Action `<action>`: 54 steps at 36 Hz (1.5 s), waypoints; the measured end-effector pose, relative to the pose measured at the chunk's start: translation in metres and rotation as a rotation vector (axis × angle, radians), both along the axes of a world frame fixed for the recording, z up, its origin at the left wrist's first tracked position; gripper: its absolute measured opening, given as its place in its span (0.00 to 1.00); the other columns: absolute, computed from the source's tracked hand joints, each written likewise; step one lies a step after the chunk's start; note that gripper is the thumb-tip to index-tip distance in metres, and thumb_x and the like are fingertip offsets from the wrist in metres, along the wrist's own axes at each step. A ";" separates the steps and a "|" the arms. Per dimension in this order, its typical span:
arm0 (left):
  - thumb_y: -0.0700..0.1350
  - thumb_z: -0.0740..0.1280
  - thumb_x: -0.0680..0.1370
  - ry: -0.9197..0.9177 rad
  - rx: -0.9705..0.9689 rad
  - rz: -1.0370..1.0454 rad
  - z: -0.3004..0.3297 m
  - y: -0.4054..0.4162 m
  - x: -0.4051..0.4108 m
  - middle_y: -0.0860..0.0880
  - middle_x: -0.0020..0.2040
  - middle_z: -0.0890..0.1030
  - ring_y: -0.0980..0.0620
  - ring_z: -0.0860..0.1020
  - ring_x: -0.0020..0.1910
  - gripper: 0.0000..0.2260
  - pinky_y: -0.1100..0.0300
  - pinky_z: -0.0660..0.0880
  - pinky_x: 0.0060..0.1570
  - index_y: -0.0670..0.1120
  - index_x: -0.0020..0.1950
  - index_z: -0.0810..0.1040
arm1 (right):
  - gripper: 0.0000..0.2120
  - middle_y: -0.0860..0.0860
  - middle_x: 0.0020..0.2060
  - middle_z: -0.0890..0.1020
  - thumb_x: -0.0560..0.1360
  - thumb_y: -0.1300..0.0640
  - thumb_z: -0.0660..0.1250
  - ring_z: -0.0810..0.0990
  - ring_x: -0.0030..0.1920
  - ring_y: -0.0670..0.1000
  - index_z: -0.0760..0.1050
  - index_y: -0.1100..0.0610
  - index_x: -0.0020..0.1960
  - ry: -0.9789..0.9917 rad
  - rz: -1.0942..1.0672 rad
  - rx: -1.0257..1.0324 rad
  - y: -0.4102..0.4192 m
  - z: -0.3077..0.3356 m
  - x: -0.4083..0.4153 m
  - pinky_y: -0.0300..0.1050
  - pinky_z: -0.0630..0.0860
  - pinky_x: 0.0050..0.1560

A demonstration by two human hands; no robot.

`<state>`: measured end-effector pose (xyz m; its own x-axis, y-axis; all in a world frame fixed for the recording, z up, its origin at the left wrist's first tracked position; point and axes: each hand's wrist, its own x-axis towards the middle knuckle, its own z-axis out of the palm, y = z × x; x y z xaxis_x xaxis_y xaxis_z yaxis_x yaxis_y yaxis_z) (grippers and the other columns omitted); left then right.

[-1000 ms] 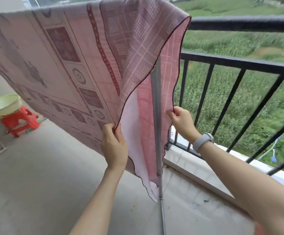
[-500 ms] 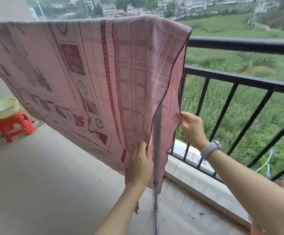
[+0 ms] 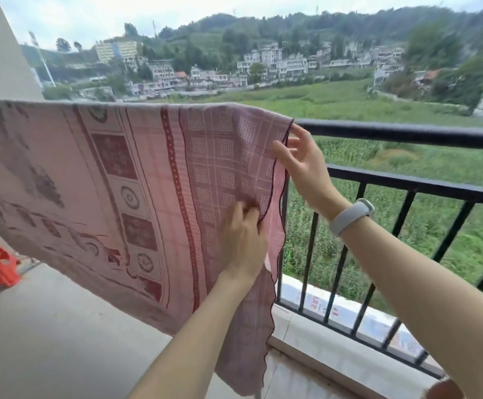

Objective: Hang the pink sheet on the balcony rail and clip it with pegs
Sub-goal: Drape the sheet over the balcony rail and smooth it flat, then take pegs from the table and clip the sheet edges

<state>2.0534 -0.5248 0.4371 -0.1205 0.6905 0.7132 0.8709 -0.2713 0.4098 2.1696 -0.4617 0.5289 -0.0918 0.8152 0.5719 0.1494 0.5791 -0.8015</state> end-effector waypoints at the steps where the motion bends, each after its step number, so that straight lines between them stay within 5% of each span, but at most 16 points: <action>1: 0.45 0.66 0.75 0.017 -0.003 0.005 -0.003 0.001 -0.001 0.45 0.48 0.78 0.46 0.77 0.44 0.08 0.53 0.74 0.41 0.41 0.42 0.79 | 0.19 0.54 0.52 0.79 0.75 0.51 0.65 0.79 0.50 0.50 0.70 0.59 0.62 0.000 -0.066 0.040 0.002 0.006 -0.003 0.43 0.77 0.49; 4: 0.46 0.68 0.75 0.053 0.015 0.000 -0.009 0.001 -0.005 0.45 0.47 0.79 0.46 0.77 0.45 0.07 0.53 0.74 0.44 0.43 0.41 0.81 | 0.10 0.55 0.44 0.82 0.76 0.57 0.65 0.80 0.44 0.52 0.77 0.62 0.51 0.044 -0.211 0.087 0.005 0.019 -0.003 0.47 0.78 0.47; 7: 0.49 0.69 0.73 0.147 0.027 0.005 -0.014 0.001 -0.009 0.47 0.52 0.79 0.47 0.76 0.53 0.06 0.52 0.72 0.51 0.46 0.44 0.82 | 0.09 0.54 0.43 0.82 0.76 0.58 0.64 0.79 0.43 0.50 0.77 0.62 0.51 0.065 -0.239 0.125 0.001 0.024 0.001 0.44 0.78 0.48; 12: 0.54 0.63 0.75 0.077 -0.118 -0.181 -0.043 -0.002 -0.001 0.48 0.67 0.69 0.48 0.66 0.67 0.20 0.52 0.61 0.66 0.49 0.65 0.70 | 0.13 0.51 0.54 0.79 0.77 0.57 0.63 0.77 0.54 0.48 0.73 0.59 0.60 -0.166 -0.292 0.156 -0.019 -0.024 0.024 0.37 0.72 0.56; 18: 0.54 0.56 0.73 0.166 -0.279 -0.323 -0.108 -0.018 0.044 0.42 0.69 0.69 0.41 0.67 0.67 0.25 0.42 0.66 0.64 0.48 0.69 0.65 | 0.17 0.55 0.59 0.78 0.76 0.56 0.57 0.72 0.62 0.51 0.72 0.59 0.63 -0.490 -0.563 0.002 -0.078 -0.167 0.093 0.47 0.67 0.65; 22: 0.51 0.66 0.70 0.370 -0.409 -0.469 -0.153 -0.043 0.090 0.42 0.67 0.71 0.41 0.70 0.66 0.26 0.41 0.67 0.60 0.48 0.67 0.67 | 0.20 0.56 0.57 0.79 0.75 0.53 0.54 0.75 0.59 0.57 0.75 0.60 0.60 -0.618 -0.746 -0.210 -0.153 -0.259 0.146 0.56 0.71 0.61; 26: 0.48 0.73 0.66 0.553 -0.547 -0.685 -0.195 -0.082 0.143 0.42 0.65 0.74 0.39 0.72 0.64 0.27 0.39 0.71 0.55 0.47 0.64 0.72 | 0.19 0.54 0.54 0.80 0.73 0.53 0.54 0.77 0.56 0.57 0.76 0.58 0.58 -0.755 -0.952 -0.475 -0.246 -0.324 0.188 0.53 0.74 0.58; 31: 0.52 0.69 0.68 0.791 -0.696 -0.985 -0.241 -0.143 0.206 0.41 0.63 0.76 0.39 0.74 0.62 0.25 0.40 0.73 0.53 0.46 0.63 0.73 | 0.21 0.56 0.56 0.79 0.71 0.53 0.52 0.76 0.59 0.58 0.76 0.57 0.58 -0.669 -1.174 -0.875 -0.366 -0.375 0.219 0.55 0.73 0.58; 35: 0.51 0.56 0.79 0.939 -0.805 -1.247 -0.274 -0.197 0.248 0.44 0.76 0.55 0.43 0.51 0.75 0.26 0.45 0.55 0.70 0.48 0.75 0.54 | 0.21 0.55 0.59 0.77 0.73 0.55 0.53 0.72 0.63 0.58 0.73 0.57 0.62 -0.643 -1.328 -1.165 -0.449 -0.398 0.229 0.55 0.70 0.61; 40: 0.52 0.54 0.80 1.075 -0.824 -1.386 -0.308 -0.247 0.282 0.46 0.77 0.48 0.45 0.47 0.75 0.26 0.46 0.53 0.70 0.50 0.75 0.48 | 0.13 0.58 0.49 0.79 0.71 0.59 0.66 0.75 0.52 0.61 0.75 0.60 0.55 -0.630 -1.503 -1.444 -0.509 -0.411 0.246 0.53 0.72 0.47; 43: 0.52 0.55 0.79 1.201 -0.772 -1.450 -0.328 -0.261 0.294 0.46 0.77 0.45 0.44 0.44 0.75 0.27 0.46 0.53 0.70 0.51 0.75 0.47 | 0.11 0.58 0.43 0.79 0.67 0.57 0.72 0.76 0.46 0.61 0.76 0.60 0.47 -0.660 -1.521 -1.490 -0.521 -0.423 0.254 0.52 0.72 0.40; 49: 0.52 0.55 0.79 1.369 -0.834 -1.455 -0.347 -0.263 0.295 0.47 0.76 0.38 0.46 0.37 0.75 0.28 0.42 0.49 0.71 0.53 0.75 0.43 | 0.12 0.56 0.40 0.78 0.68 0.55 0.72 0.77 0.44 0.60 0.76 0.60 0.47 -0.688 -1.518 -1.403 -0.508 -0.437 0.264 0.51 0.74 0.39; 54: 0.49 0.56 0.80 1.175 -1.023 -1.492 -0.341 -0.250 0.296 0.48 0.77 0.47 0.48 0.46 0.75 0.22 0.46 0.57 0.70 0.50 0.73 0.56 | 0.07 0.56 0.38 0.78 0.66 0.62 0.72 0.78 0.40 0.60 0.75 0.59 0.41 -0.587 -1.563 -1.330 -0.490 -0.440 0.258 0.51 0.74 0.37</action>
<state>2.3492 -0.7750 0.0961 0.8323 -0.0821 -0.5482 0.1692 -0.9041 0.3924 2.4280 -0.9516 0.0890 0.9807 0.1694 -0.0977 0.1449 -0.9651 -0.2181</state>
